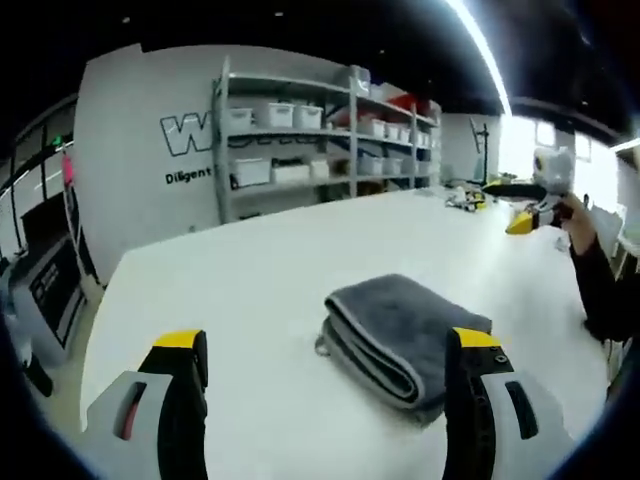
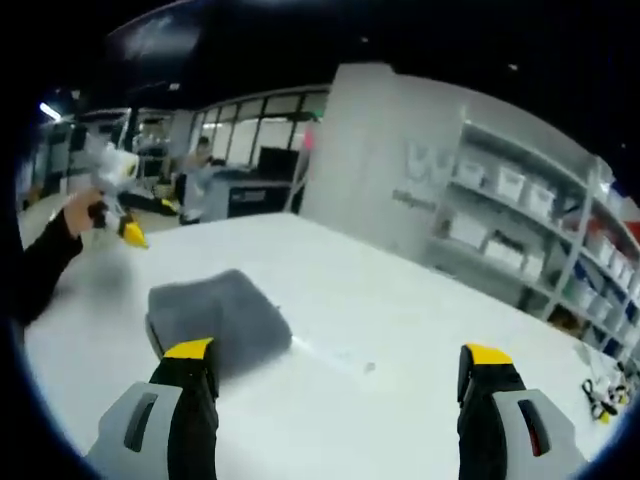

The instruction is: Open the folded towel by lifting each exposed corner and separating the folded layers until the towel lies flat within the target outline without major curled edges

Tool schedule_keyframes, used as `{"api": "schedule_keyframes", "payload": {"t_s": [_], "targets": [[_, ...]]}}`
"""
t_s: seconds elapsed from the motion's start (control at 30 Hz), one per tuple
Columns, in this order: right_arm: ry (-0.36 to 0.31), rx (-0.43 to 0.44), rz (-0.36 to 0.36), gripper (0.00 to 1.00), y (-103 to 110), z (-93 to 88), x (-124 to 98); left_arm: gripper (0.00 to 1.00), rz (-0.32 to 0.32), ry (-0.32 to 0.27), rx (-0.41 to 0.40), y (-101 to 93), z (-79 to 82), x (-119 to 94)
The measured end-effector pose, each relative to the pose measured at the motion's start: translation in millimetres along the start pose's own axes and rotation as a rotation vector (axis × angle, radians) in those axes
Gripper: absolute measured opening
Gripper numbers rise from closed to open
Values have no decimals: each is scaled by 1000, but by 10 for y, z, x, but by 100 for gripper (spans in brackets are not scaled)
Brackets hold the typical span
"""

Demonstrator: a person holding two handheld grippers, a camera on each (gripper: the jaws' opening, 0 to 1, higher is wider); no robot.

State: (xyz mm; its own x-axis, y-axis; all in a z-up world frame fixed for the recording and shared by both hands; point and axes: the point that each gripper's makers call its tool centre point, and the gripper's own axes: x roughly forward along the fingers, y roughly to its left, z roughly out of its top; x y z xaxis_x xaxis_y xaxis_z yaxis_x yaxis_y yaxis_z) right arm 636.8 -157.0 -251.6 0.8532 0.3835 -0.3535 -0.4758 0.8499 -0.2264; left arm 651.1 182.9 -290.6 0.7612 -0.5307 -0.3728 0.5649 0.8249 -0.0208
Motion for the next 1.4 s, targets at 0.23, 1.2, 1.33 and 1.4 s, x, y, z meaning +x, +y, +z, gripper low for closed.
{"api": "schedule_keyframes", "payload": {"t_s": [0.23, 1.2, 1.33, 1.4], "targets": [[4, 50, 16, 99, 40, -61, 92, 96, -50, 20, -50, -78, -102, 88], [85, 185, 132, 91, 525, -453, 508, 79, -129, 93, -156, -292, -545, 358], [95, 205, 154, 89, 587, -500, 563, 80, -144, 100, -172, -326, -567, 415], [98, 215, 163, 87, 614, -518, 591, 80, -157, 113, -167, -354, -594, 444]]}}
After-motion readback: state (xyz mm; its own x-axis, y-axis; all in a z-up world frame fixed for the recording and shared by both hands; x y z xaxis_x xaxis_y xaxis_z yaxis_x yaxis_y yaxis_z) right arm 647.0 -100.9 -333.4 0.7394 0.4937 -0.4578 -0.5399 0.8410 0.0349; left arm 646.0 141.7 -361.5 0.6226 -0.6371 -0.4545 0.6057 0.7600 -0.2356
